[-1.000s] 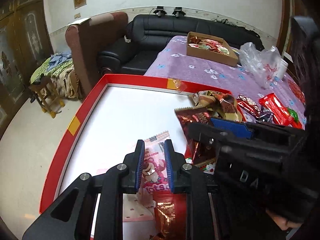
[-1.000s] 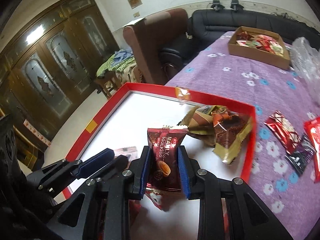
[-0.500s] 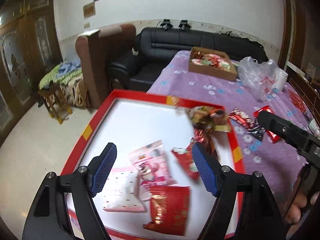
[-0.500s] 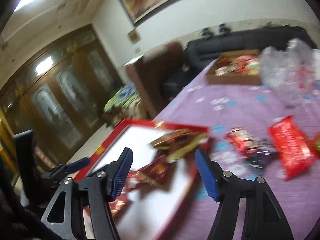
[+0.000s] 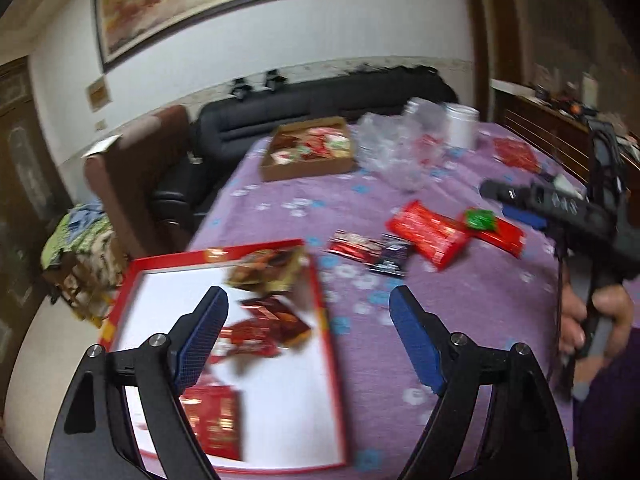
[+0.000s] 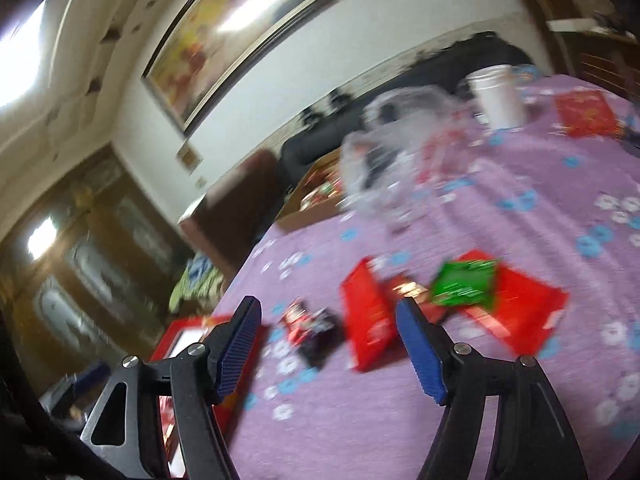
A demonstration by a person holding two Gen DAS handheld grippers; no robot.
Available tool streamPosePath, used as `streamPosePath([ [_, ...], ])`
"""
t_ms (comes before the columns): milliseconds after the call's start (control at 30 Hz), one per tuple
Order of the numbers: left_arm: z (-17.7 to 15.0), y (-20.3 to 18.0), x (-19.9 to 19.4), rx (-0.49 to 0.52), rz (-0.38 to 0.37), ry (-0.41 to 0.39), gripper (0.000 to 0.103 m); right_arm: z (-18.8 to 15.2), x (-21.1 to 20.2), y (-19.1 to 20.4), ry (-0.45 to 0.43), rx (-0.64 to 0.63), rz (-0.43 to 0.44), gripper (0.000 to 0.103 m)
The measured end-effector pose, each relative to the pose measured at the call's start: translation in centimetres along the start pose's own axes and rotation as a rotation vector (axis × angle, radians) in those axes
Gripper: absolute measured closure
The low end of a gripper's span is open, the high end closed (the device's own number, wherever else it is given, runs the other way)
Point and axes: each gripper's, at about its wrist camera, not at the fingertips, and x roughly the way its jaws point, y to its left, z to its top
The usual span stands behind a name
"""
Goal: Organize snacks
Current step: 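Move both open grippers back toward the remaining red packets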
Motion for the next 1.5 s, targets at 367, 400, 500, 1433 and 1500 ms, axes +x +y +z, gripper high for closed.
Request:
streamPosePath([
  [367,-0.6,-6.7,1.9,0.111,-0.08,0.083,0.02,0.7,-0.3,-3.9,-0.015,0.134,-0.103,0.029],
  [400,-0.8,-7.2,2.2,0.118,-0.084,0.091,0.02,0.7,-0.2,-4.2,-0.01,0.143,-0.102,0.029],
  [500,-1.2,-7.9,2.6,0.129,-0.098,0.109,0.02,0.5,-0.2,-4.4,0.006,0.16,-0.105,0.029],
  [1433,-3.5,-1.6,5.2,-0.051,-0.174,0.167,0.02,0.4,1.8,-4.3,0.091,0.205,-0.079,0.03],
  [1500,-3.8,-1.6,5.4,-0.053,-0.184,0.174,0.02,0.8,3.3,-3.3,0.138,0.183,-0.081,0.031],
])
